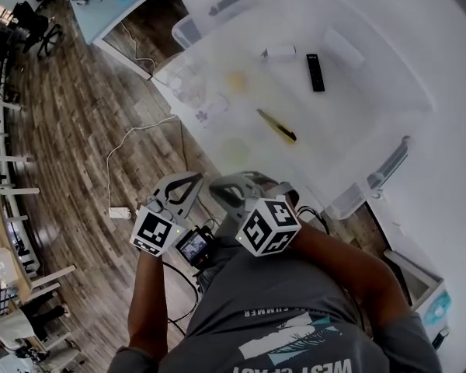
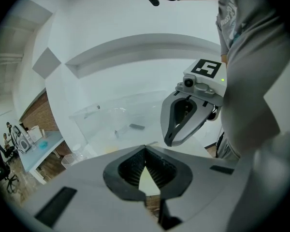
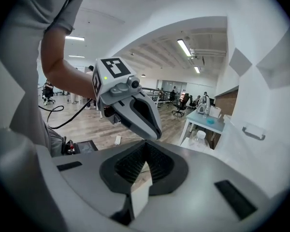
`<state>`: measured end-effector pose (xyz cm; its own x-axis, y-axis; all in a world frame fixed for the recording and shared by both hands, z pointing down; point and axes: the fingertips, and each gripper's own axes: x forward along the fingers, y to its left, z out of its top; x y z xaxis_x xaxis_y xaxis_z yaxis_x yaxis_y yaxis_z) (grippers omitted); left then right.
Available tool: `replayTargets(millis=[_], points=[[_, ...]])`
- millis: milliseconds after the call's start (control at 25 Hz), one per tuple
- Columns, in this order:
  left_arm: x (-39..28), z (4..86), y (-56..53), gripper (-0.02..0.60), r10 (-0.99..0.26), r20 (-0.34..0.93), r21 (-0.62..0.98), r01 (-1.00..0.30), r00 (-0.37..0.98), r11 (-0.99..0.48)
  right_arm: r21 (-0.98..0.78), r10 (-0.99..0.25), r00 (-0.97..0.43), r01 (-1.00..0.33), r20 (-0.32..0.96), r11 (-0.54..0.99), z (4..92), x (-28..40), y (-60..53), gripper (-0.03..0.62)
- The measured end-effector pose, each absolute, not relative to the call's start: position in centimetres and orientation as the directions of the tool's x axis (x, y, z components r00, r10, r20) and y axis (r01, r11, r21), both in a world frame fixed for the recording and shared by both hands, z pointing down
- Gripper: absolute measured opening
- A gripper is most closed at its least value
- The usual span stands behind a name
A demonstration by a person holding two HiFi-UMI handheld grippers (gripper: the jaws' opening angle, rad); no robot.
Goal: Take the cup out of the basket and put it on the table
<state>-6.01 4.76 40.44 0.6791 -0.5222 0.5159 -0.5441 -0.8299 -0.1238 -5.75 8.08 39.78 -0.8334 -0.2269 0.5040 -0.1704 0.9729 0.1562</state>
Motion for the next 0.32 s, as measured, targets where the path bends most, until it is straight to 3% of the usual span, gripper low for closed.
replayTargets(millis=[320], points=[[-6.5,34.8,4.8,0.009,-0.512,0.445,-0.259,-0.442,0.734,-0.859,0.211,-0.333,-0.849,-0.267,0.411,0.94,32.1,-5.7,9.0,0.012]])
